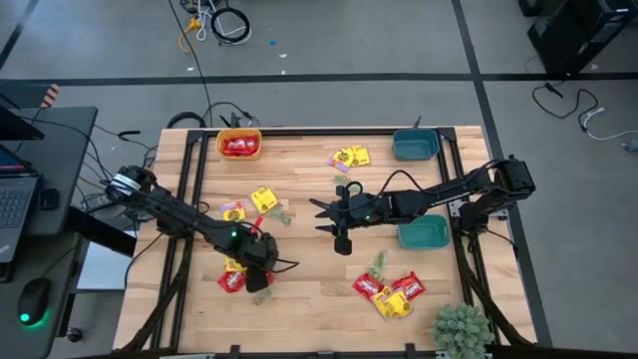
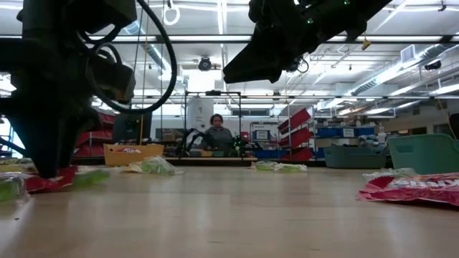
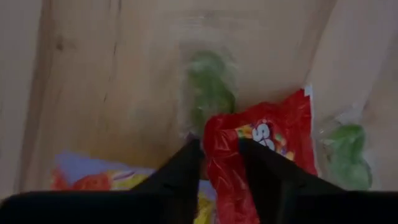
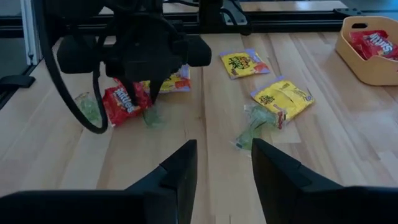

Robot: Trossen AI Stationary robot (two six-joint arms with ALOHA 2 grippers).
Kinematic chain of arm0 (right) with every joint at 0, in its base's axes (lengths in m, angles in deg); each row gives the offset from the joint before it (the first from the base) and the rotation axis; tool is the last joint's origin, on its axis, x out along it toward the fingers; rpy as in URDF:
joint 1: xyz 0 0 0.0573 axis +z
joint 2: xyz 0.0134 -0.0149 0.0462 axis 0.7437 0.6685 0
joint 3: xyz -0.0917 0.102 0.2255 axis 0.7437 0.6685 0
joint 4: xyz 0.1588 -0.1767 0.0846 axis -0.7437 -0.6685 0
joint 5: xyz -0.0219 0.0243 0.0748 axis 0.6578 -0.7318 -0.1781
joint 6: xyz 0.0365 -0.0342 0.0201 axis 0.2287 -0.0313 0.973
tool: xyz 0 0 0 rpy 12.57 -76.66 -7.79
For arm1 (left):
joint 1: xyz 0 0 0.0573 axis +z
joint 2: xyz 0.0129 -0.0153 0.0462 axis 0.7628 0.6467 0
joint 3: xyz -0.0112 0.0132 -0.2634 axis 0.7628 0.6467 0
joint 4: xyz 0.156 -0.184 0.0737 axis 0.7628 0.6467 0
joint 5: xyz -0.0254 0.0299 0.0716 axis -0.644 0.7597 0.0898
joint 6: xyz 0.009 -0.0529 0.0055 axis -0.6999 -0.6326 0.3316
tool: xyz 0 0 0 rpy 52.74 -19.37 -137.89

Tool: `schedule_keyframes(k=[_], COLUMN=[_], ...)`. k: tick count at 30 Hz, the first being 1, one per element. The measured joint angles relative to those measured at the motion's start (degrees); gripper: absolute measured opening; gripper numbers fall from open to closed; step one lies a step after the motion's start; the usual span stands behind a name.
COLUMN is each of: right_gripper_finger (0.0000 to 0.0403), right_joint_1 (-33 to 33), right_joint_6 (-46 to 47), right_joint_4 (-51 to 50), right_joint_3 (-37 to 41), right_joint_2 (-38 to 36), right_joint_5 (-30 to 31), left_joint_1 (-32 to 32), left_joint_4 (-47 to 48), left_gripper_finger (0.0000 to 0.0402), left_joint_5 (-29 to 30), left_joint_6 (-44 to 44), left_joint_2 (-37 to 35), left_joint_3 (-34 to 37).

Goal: Sort candy
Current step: Put the red candy into the yellow bin

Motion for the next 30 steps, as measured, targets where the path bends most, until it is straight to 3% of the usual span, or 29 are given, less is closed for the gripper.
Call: schedule_keyframes(k=[5, 12, 18, 25, 30], right_gripper_finger=[0.0129, 0.0098, 0.0089, 0.0135, 0.0177], right_joint_1=[0.0, 0.0, 0.0, 1.06, 0.74], right_joint_6=[-0.41, -1.31, 3.09, 6.2, 6.21], right_joint_4=[-0.09, -1.35, -0.32, 4.79, 8.23], right_joint_3=[0.0, -0.01, -0.01, -0.02, -0.04], right_joint_2=[0.0, 0.0, 0.0, 0.0, 0.0], right_joint_5=[0.0, 0.04, -1.78, -2.14, -1.36], left_joint_1=[-0.2, -0.09, 0.87, 4.35, 7.07], left_joint_4=[-2.6, -3.82, -4.71, -8.54, -14.69], left_gripper_finger=[0.0012, 0.0002, 0.0001, 0.0001, 0.0], left_joint_5=[1.17, 8.08, 17.47, 28.77, 30.91], left_joint_6=[2.73, 3.39, 3.86, 7.96, 14.11], left_joint_2=[0.0, -2.47, -9.39, -16.22, -17.31], left_joint_3=[0.0, 0.0, 0.0, 0.0, 0.02])
